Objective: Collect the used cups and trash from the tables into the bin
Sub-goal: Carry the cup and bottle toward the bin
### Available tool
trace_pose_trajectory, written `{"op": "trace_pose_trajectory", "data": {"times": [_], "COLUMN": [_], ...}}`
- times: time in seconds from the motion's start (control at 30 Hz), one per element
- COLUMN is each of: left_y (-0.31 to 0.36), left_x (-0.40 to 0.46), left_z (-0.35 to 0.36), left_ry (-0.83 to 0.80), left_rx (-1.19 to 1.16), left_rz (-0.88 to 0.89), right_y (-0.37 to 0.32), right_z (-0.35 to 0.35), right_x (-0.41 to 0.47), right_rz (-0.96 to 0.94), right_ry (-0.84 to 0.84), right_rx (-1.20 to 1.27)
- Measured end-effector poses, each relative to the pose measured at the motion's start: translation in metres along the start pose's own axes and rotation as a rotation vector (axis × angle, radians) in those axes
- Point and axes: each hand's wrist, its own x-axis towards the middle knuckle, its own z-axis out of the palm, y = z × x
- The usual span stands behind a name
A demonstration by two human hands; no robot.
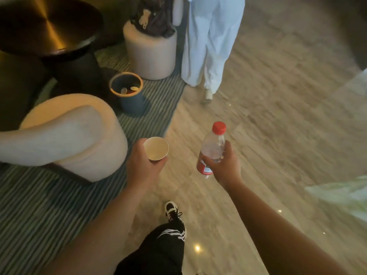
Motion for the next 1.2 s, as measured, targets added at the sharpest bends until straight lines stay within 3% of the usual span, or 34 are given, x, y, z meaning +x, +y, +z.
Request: {"op": "trace_pose_trajectory", "data": {"times": [0.57,0.9,1.2], "left_y": [-0.011,-0.004,-0.028], "left_x": [0.312,0.503,0.596], "left_z": [0.033,0.087,0.114], "left_ry": [0.316,0.548,0.629], "left_rx": [0.103,0.14,0.1], "left_rz": [-0.277,-0.673,-0.84], "right_y": [-0.122,-0.187,-0.228], "right_z": [0.127,0.194,0.278], "right_x": [0.374,0.618,0.728], "right_rz": [-0.218,-0.363,-0.388], "right_ry": [-0.357,-0.686,-0.845], "right_rx": [0.017,-0.086,-0.157]}}
